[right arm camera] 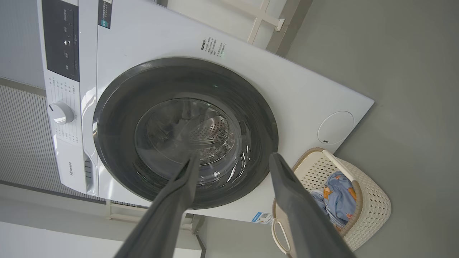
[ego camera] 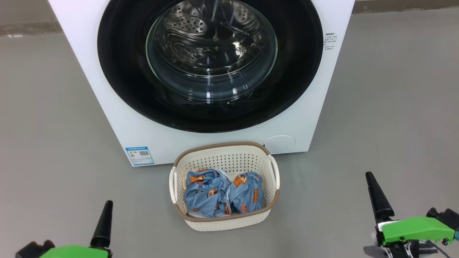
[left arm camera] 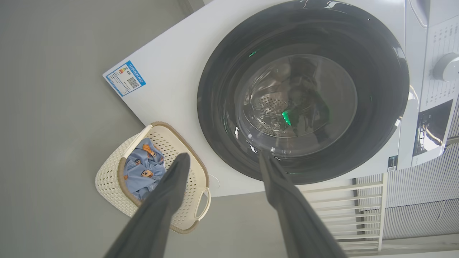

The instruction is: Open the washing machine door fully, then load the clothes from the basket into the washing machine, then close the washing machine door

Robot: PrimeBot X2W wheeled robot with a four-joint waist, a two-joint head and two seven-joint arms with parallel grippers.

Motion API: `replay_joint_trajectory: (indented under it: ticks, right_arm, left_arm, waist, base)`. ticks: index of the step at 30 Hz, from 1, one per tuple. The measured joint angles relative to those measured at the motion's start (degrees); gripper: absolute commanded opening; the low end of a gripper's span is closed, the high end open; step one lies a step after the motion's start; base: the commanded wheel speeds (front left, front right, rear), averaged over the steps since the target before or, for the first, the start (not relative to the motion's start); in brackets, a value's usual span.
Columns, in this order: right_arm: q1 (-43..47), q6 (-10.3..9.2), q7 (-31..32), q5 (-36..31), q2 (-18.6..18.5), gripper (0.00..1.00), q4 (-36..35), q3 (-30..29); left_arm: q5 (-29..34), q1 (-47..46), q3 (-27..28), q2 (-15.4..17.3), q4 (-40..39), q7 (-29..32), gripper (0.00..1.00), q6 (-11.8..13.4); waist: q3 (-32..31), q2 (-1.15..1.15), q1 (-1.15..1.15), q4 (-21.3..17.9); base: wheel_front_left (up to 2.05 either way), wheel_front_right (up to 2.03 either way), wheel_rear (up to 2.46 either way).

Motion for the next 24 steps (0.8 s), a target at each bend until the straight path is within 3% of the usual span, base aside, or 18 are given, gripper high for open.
replay_joint_trajectory:
  ticks: [24]
  right_arm:
    - [-2.8, 0.0, -3.8, -22.7, -1.8, 1.0, 1.4, 2.8]
  left_arm:
    - [21.3, -1.0, -1.8, 1.8, -0.1, -4.0, 1.0, -0.1]
  waist:
    - [0.1, 0.0, 0.0, -0.1]
  base:
    - [0.0, 0.0, 0.0]
